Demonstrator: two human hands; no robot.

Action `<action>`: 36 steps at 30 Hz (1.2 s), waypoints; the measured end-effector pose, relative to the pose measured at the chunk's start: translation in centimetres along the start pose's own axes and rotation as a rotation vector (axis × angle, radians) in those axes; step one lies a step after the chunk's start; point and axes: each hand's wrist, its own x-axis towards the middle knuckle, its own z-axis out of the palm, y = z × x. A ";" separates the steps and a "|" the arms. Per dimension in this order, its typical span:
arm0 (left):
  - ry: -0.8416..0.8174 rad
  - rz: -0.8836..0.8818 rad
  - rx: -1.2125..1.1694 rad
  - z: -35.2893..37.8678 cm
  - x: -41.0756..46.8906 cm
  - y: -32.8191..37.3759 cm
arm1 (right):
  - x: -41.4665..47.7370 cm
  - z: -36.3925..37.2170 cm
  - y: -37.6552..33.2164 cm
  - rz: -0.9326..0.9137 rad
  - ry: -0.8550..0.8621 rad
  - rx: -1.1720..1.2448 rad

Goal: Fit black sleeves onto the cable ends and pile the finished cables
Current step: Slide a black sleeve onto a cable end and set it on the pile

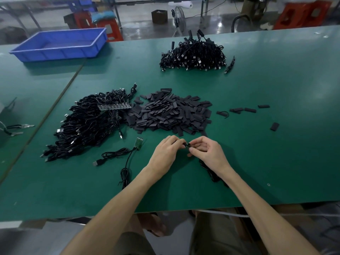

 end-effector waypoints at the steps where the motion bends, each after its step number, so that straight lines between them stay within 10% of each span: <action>1: -0.002 0.004 0.004 0.0 0.0 0.0 | 0.0 -0.1 0.0 0.000 -0.003 0.029; 36: -0.063 -0.161 -0.269 -0.1 0.2 0.0 | -0.7 -0.1 0.6 -0.057 0.057 -0.110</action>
